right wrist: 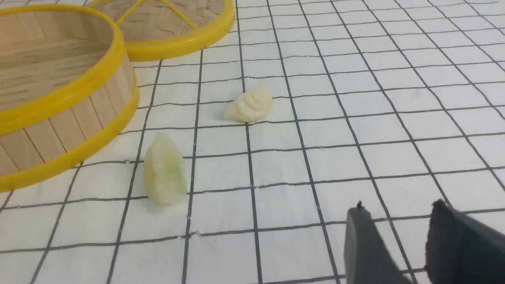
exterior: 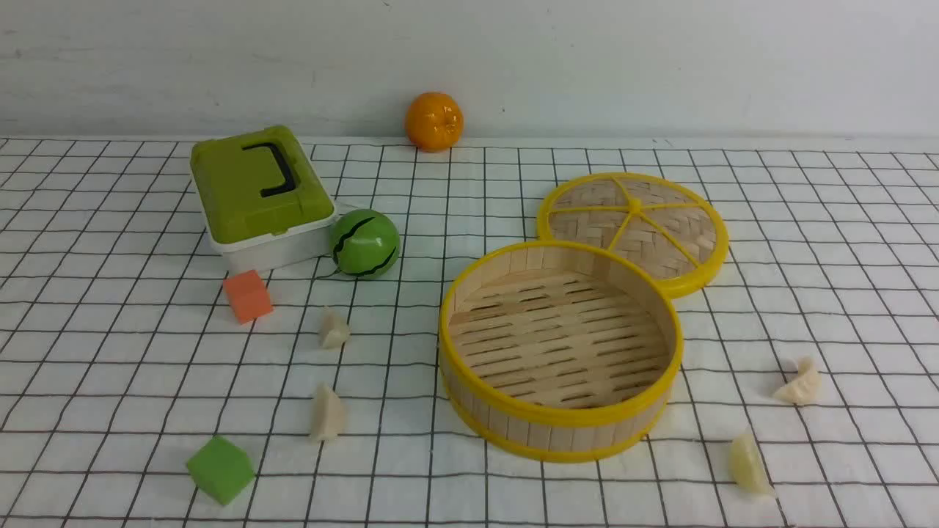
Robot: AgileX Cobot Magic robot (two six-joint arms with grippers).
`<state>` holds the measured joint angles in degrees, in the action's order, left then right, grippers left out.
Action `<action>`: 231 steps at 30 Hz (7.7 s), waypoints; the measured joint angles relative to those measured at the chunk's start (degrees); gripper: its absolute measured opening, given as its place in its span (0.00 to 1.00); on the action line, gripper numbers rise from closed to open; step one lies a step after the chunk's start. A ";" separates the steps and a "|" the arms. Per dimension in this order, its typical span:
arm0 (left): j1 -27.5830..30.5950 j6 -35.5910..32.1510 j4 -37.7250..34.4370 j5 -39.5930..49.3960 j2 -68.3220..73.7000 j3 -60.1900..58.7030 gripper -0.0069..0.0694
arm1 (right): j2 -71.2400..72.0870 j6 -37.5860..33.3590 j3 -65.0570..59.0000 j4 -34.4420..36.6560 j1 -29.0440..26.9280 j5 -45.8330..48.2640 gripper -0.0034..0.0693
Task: Put the dumplings into the steamer on the table with the white tablecloth.
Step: 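Reach for and grasp a dumpling on the table with the left gripper, then place the dumpling into the bamboo steamer basket with the left gripper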
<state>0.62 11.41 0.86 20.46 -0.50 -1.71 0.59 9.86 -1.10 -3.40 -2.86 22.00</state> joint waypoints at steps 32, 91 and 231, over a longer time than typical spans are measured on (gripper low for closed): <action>0.00 0.00 -0.17 0.00 0.00 0.00 0.40 | 0.00 0.00 0.00 0.00 0.00 0.00 0.38; 0.00 1.25 -3.60 -2.80 0.00 0.00 0.40 | 0.00 0.18 0.00 8.59 0.00 0.05 0.38; -41.65 15.90 6.60 26.56 136.91 124.59 0.41 | -46.98 -26.55 52.37 24.08 27.93 47.30 0.12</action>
<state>-41.03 27.30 7.46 47.01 136.41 122.87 -46.39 -16.68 51.27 20.68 25.07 69.30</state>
